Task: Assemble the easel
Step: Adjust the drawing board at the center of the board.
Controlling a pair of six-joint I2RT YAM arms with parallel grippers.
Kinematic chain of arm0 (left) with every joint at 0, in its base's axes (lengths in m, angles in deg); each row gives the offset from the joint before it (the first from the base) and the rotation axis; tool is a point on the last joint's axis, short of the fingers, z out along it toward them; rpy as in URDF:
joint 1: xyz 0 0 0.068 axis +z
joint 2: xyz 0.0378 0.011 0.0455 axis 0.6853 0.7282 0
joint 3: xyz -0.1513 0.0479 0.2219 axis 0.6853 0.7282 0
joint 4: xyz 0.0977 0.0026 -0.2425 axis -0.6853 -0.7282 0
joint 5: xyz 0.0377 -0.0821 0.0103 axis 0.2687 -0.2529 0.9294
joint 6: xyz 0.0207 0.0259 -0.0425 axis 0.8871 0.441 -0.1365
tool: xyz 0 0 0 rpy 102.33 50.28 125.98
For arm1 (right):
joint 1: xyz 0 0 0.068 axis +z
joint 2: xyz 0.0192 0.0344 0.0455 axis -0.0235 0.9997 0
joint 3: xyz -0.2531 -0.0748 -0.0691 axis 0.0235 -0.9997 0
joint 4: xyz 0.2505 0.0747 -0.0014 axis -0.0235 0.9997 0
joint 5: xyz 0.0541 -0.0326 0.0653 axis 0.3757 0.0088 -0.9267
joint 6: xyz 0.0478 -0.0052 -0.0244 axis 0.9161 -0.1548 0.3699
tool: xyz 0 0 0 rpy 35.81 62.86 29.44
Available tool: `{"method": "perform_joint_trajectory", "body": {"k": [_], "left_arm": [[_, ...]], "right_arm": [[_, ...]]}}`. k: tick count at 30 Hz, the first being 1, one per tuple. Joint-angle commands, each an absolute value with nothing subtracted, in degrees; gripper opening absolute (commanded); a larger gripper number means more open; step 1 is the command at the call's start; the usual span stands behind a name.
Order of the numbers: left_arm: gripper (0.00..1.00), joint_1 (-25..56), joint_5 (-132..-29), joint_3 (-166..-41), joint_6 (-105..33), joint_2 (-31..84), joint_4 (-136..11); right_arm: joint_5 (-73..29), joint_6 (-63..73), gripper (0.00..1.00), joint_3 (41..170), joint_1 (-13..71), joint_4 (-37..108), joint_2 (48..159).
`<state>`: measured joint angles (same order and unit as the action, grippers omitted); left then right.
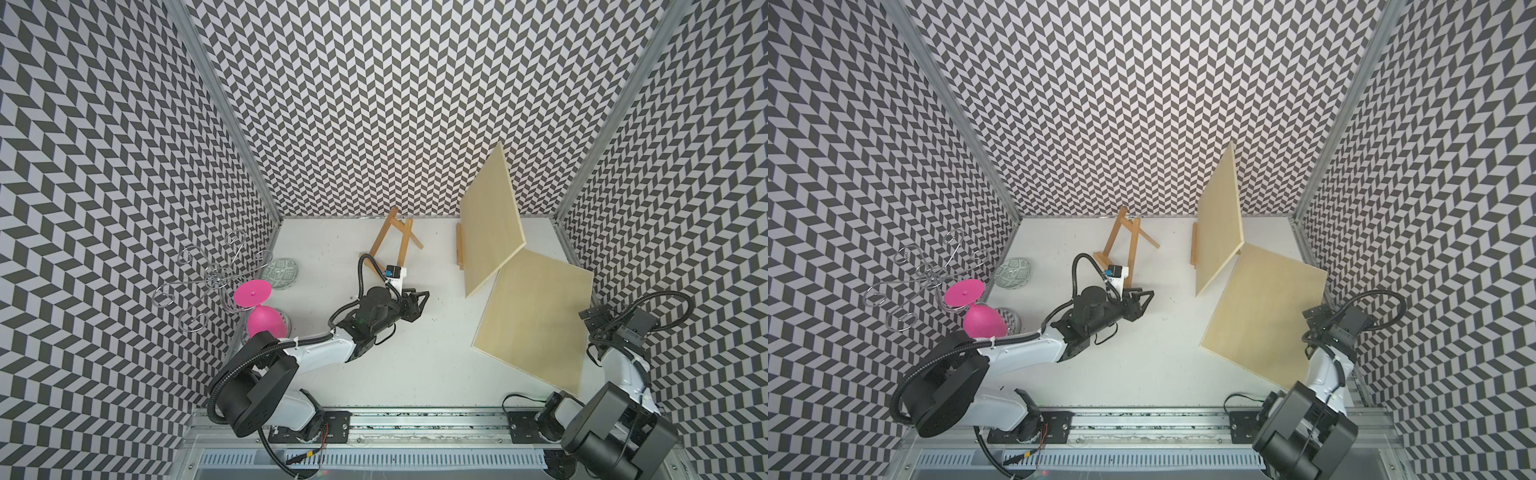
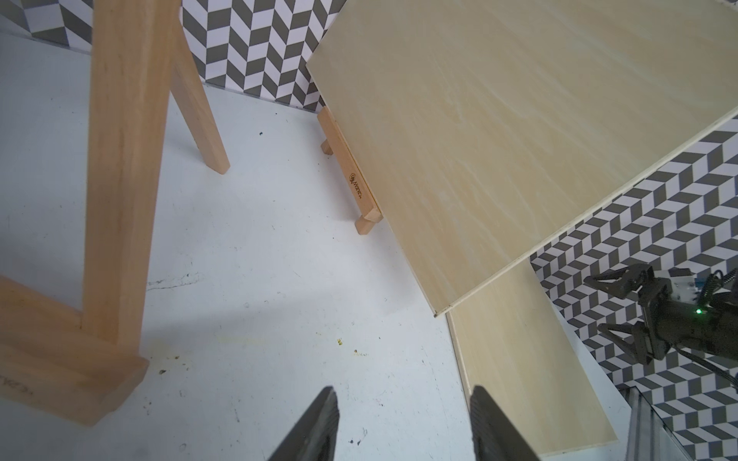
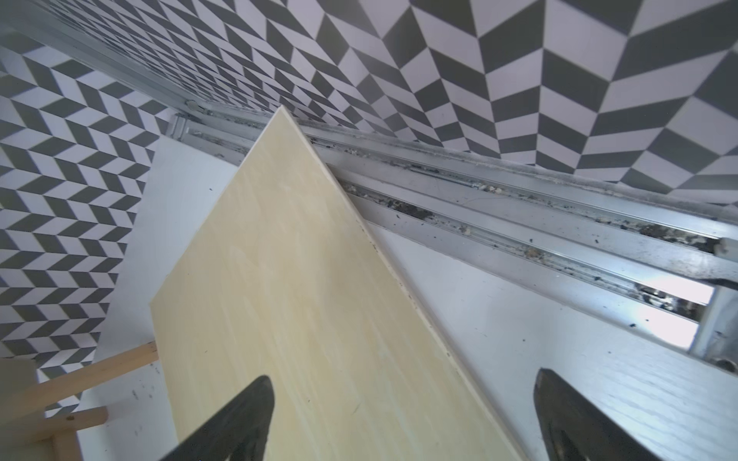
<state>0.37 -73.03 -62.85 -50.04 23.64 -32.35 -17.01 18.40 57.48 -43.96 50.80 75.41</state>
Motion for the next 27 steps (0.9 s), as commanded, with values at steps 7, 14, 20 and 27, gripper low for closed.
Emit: {"method": "perform_joint_trajectory", "body": {"k": [7, 14, 20, 27], "left_arm": [[0.55, -1.34, -72.07, -61.90, -51.61, 22.10, -31.16], [0.56, -1.42, -71.29, -61.19, -51.82, 21.46, -31.54], [0.56, -1.43, -71.05, -61.08, -52.33, 21.22, -31.47], [0.57, -1.46, -69.99, -60.90, -52.46, 20.34, -32.50]], "right_arm": [[-21.84, 18.59, 0.99, 54.80, -44.46, 52.30, 79.13], [-24.58, 18.77, 0.99, 51.87, -43.89, 51.33, 81.29], [-27.59, 20.00, 0.99, 50.00, -41.08, 54.65, 76.49], [-24.98, 30.87, 0.99, 48.43, -23.42, 57.38, 70.02]]}}
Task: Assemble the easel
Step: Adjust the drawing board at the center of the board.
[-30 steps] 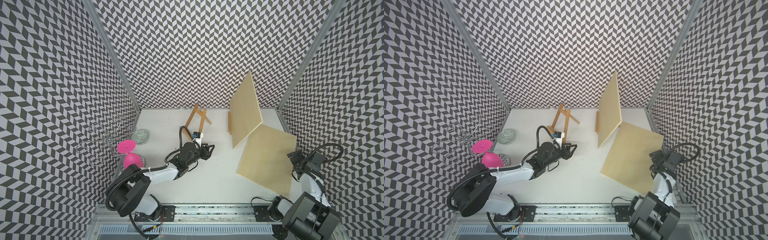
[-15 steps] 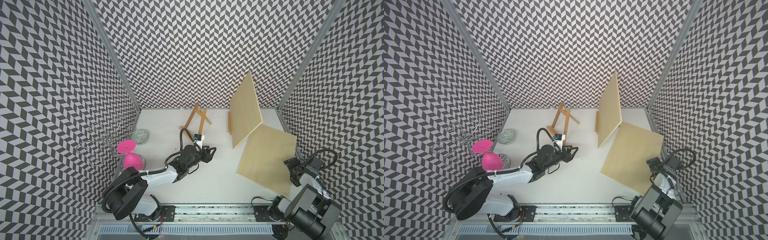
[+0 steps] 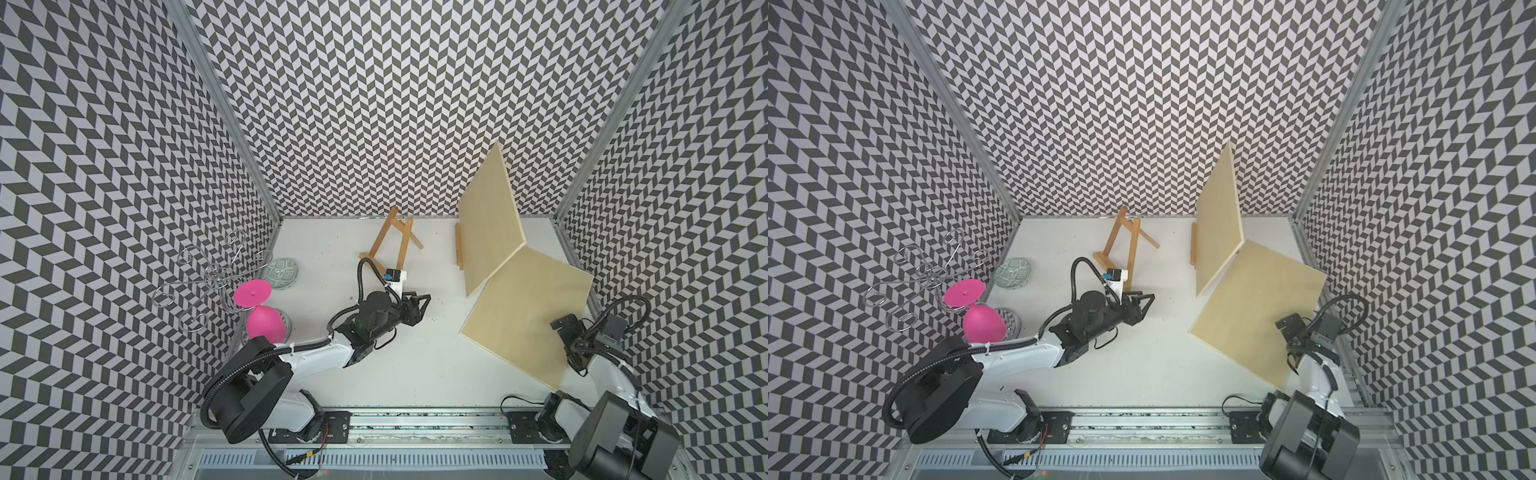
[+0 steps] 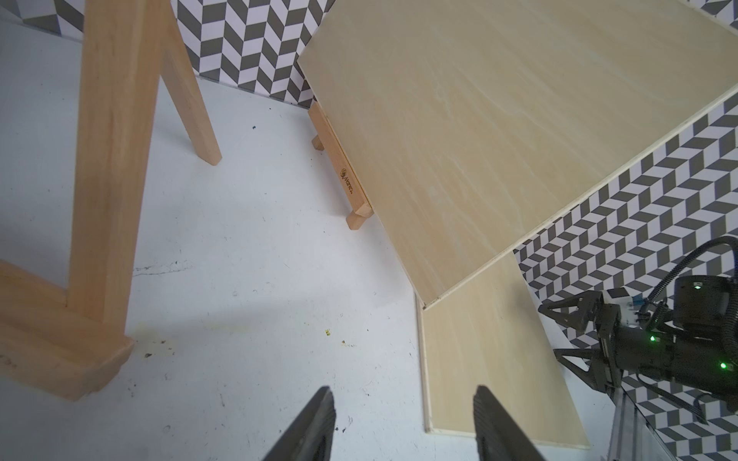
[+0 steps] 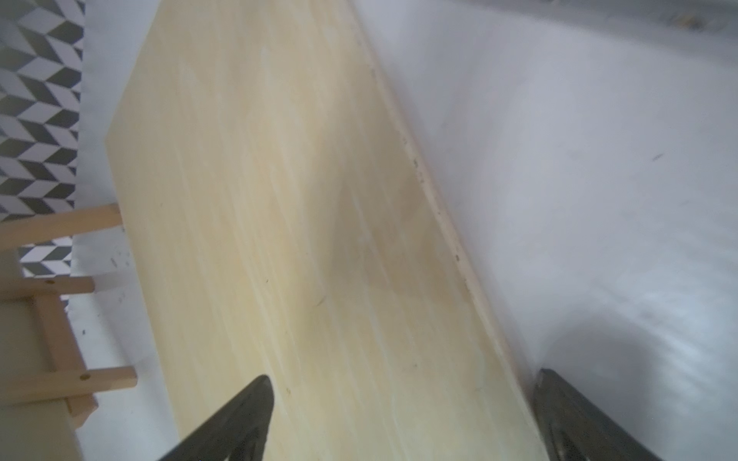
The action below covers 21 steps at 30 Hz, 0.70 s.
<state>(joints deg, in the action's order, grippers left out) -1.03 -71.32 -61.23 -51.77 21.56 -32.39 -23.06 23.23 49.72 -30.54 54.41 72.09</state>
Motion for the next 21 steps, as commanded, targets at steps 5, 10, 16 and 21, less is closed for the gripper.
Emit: {"method": "perform_joint_trajectory", "body": {"k": [5, 10, 16, 21], "left_arm": [[0.58, -1.47, -69.96, -60.83, -52.55, 19.56, -33.42], [0.58, -1.47, -70.40, -60.68, -52.63, 19.22, -33.44], [0.58, -1.55, -71.31, -60.41, -52.99, 18.79, -34.62], [0.59, -1.80, -71.84, -59.00, -55.46, 17.44, -35.03]], "right_arm": [[-21.78, 36.14, 0.99, 48.14, -15.50, 59.22, 63.25], [-14.13, 34.06, 0.99, 53.16, -16.36, 55.67, 62.18], [-11.04, 28.45, 0.99, 63.68, -18.37, 43.75, 74.35], [-16.05, 26.34, 0.99, 71.18, -23.03, 36.76, 89.20]]}}
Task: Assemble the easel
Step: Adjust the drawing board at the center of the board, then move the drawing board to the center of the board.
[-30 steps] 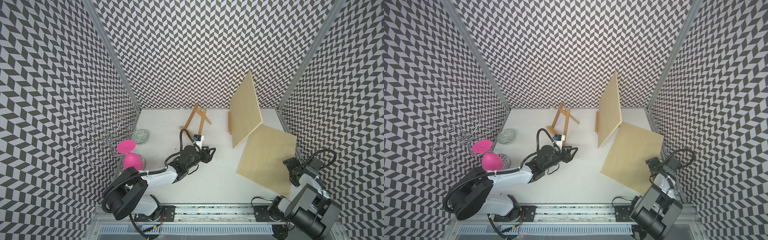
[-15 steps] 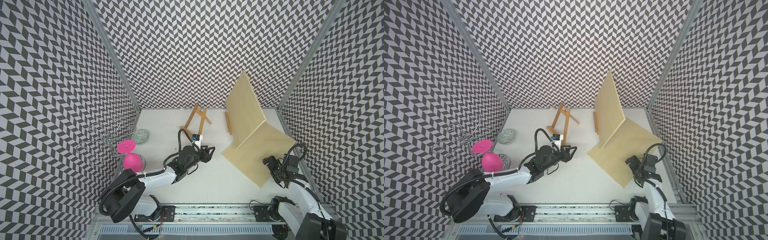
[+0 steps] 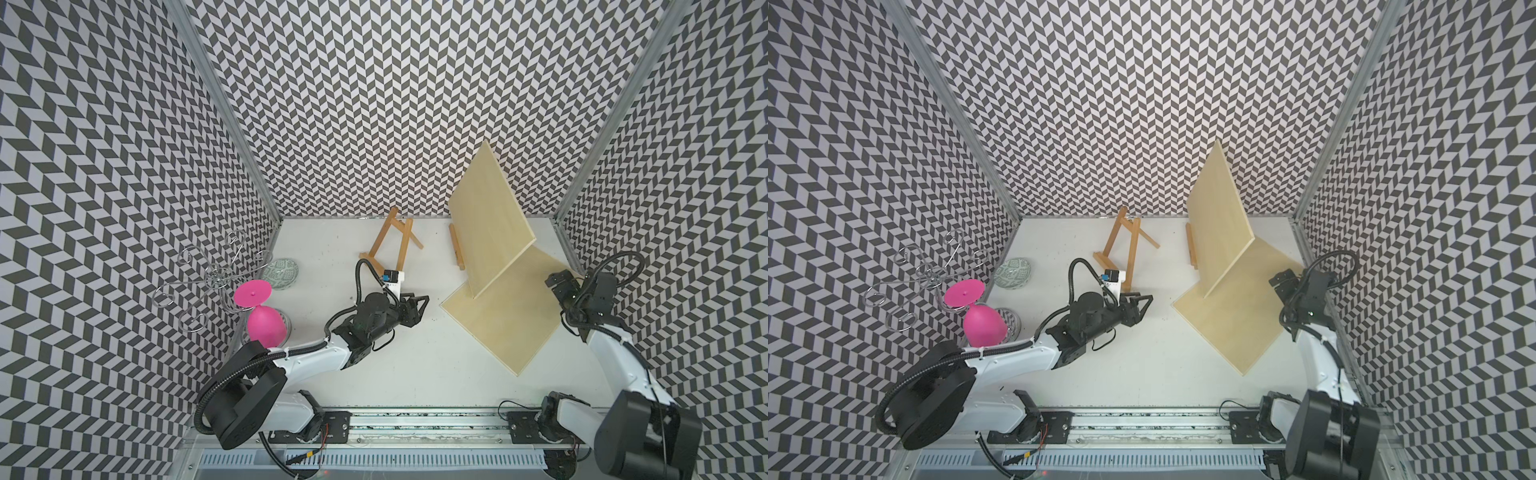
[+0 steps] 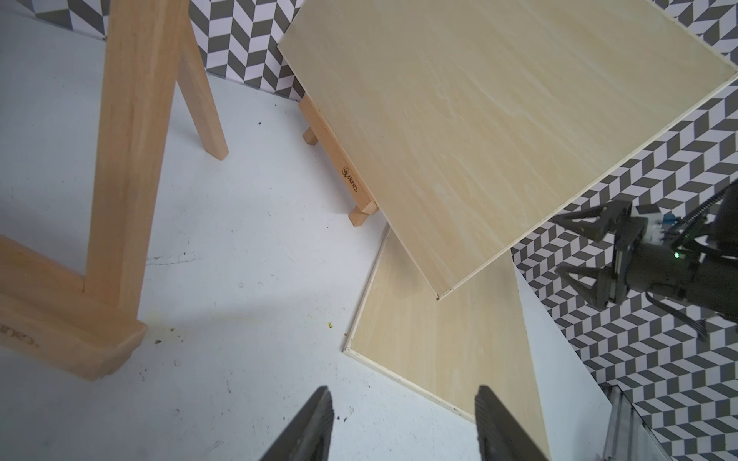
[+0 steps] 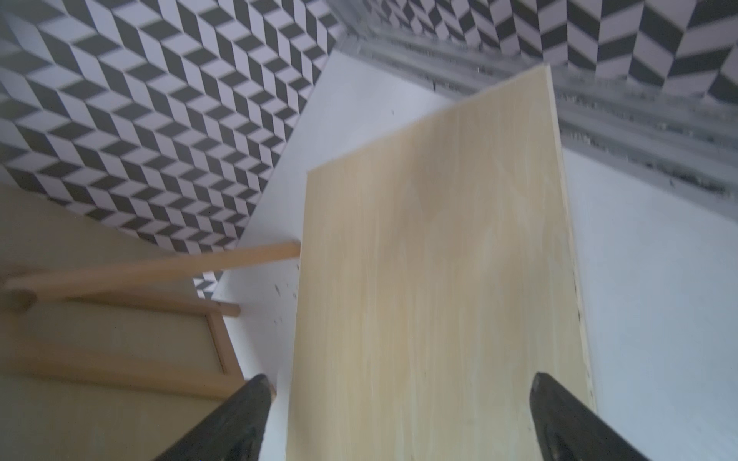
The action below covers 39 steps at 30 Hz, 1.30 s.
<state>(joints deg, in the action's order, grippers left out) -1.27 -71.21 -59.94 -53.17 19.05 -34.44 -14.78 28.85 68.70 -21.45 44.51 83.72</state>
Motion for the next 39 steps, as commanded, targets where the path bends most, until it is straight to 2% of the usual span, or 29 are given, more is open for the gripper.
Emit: {"method": "perform_joint_trajectory", "body": {"k": [1, 5, 7, 10, 16, 24, 39], "left_arm": [[0.59, -1.97, -72.19, -58.77, -55.95, 17.28, -35.08], [0.59, -3.67, -72.25, -58.47, -57.10, 16.96, -34.81], [0.60, -4.61, -72.14, -58.82, -57.31, 17.47, -34.60], [0.59, -5.82, -71.73, -59.35, -57.31, 18.57, -33.90], [0.60, -6.96, -71.57, -60.24, -57.31, 20.84, -33.05], [0.60, -7.38, -69.27, -59.78, -57.09, 21.01, -33.31], [0.60, -7.41, -68.33, -61.48, -56.53, 23.08, -33.53]], "right_arm": [[-15.96, 26.22, 0.99, 73.53, -23.33, 37.07, 92.43], [-19.68, 22.08, 1.00, 82.85, -23.56, 37.69, 103.96], [-20.50, 20.80, 0.97, 87.67, -23.44, 38.86, 109.62], [-18.80, 17.99, 0.92, 94.69, -21.92, 41.41, 116.31], [-15.77, 15.64, 0.90, 108.28, -20.77, 47.96, 128.35], [-15.96, 14.07, 0.87, 120.59, -20.60, 52.94, 139.49], [-15.29, 11.71, 0.87, 136.05, -20.68, 60.79, 150.88]]}}
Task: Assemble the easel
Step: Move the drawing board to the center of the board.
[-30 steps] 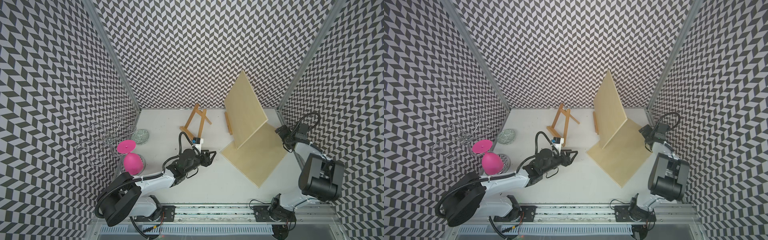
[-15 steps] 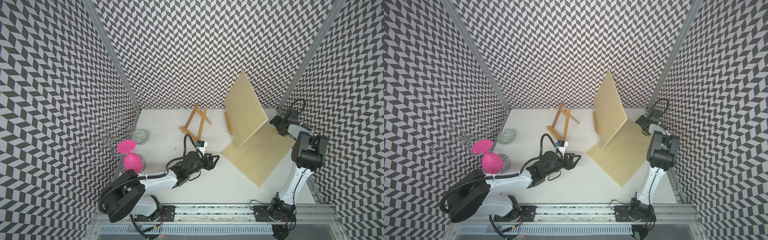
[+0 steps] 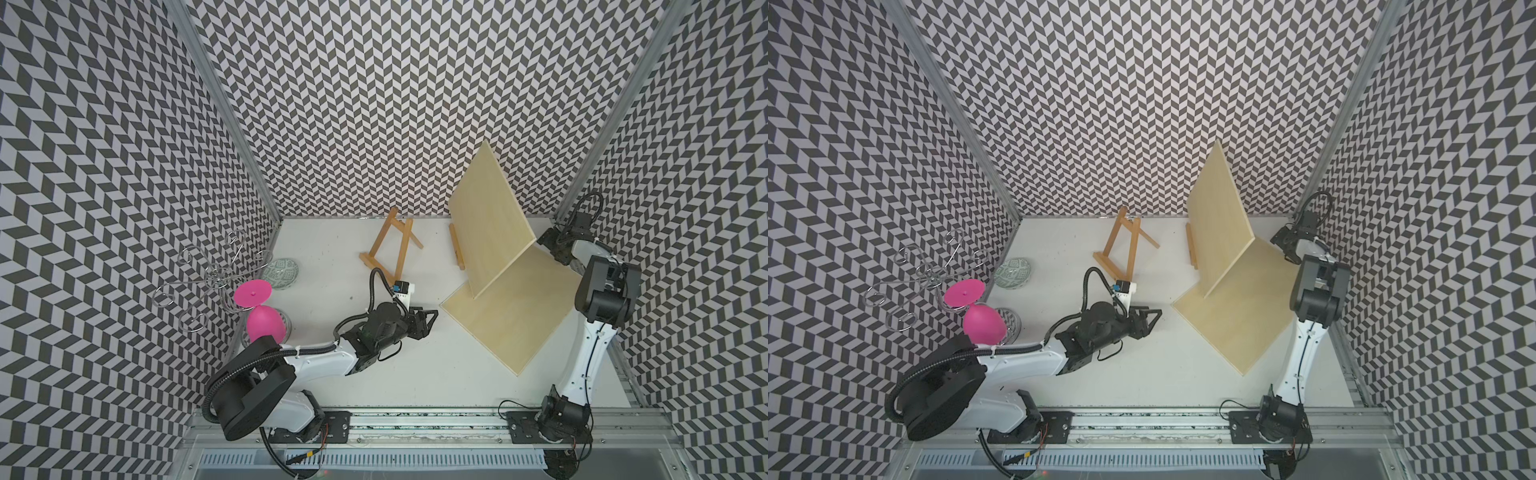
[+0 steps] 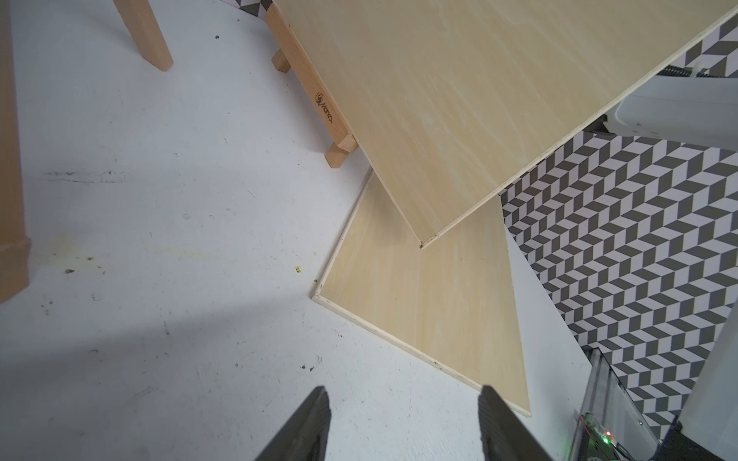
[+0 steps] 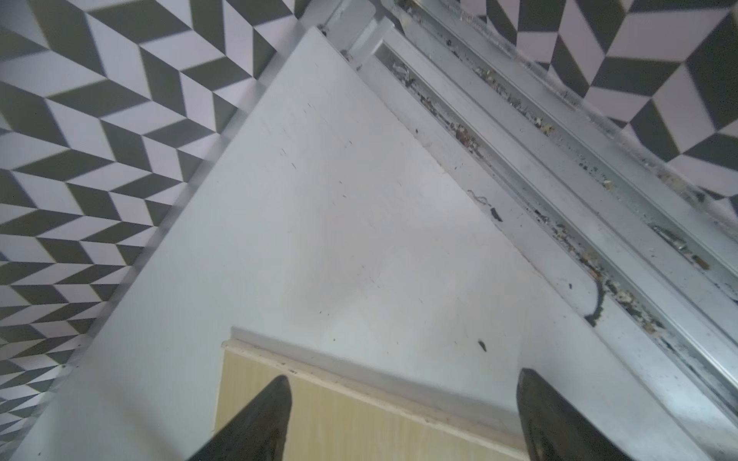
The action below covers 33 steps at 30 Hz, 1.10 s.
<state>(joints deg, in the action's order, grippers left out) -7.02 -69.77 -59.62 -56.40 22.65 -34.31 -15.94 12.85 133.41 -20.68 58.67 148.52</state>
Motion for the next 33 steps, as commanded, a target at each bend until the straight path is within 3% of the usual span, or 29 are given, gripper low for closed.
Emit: {"method": "perform_joint_trajectory", "body": {"k": [1, 6, 13, 33], "left_arm": [[0.61, -7.38, -68.16, -61.58, -56.59, 23.07, -33.78], [0.61, -7.43, -67.12, -61.55, -57.21, 22.83, -34.83], [0.61, -7.43, -66.20, -60.19, -58.95, 20.83, -36.23], [0.64, -7.44, -62.90, -47.26, -66.59, 3.68, -42.95]], "right_arm": [[-15.64, 11.64, 0.87, 136.45, -20.76, 61.14, 151.27], [-15.39, 12.87, 0.87, 134.82, -20.68, 63.22, 150.33], [-16.14, 16.86, 0.89, 116.60, -21.01, 56.86, 139.51], [-23.97, 20.07, 0.93, 82.14, -22.74, 46.61, 118.04]]}}
